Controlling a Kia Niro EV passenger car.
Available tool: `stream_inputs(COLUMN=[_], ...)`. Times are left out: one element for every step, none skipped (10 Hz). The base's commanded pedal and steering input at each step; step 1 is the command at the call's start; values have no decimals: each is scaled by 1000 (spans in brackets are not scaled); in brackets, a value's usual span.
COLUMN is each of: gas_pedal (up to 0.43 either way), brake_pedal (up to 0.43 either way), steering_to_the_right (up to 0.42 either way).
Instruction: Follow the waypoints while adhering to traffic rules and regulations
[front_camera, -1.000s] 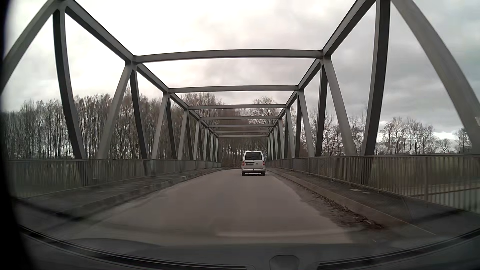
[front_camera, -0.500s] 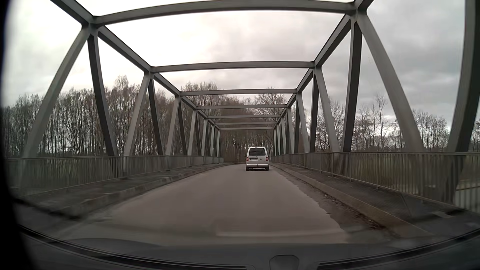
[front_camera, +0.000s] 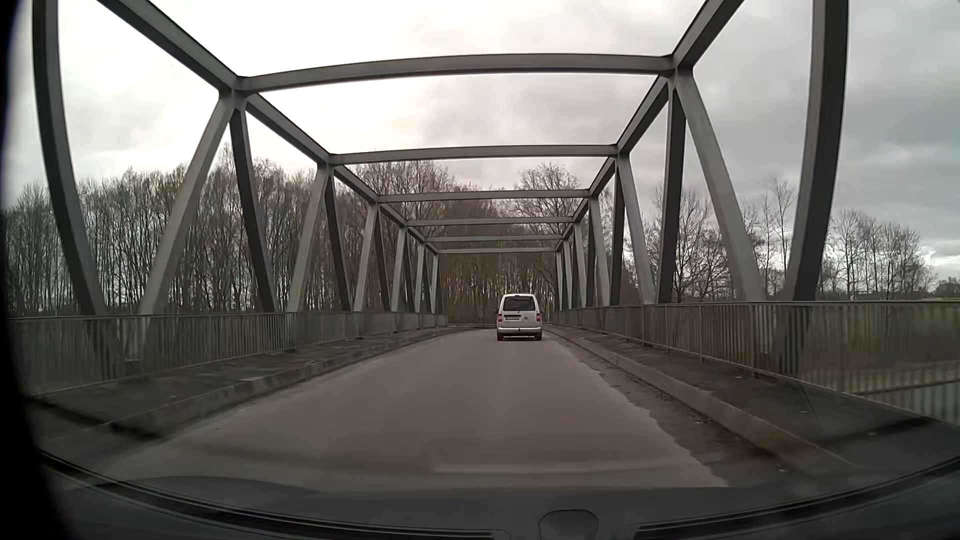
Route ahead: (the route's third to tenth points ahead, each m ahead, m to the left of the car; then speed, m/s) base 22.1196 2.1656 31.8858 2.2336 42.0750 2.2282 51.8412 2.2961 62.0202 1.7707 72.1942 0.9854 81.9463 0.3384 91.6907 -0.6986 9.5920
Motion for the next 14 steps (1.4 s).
stream_inputs(gas_pedal=[197, 197, 197, 197, 197, 197, 197, 197, 197, 197, 197, 197, 197, 197], brake_pedal=[0, 0, 0, 0, 0, 0, 0, 0, 0, 0, 0, 0, 0, 0], steering_to_the_right=[1, 1, -5, -5, -6, -5, -5, -4, -3, -3, -3, -3, -3, -3])
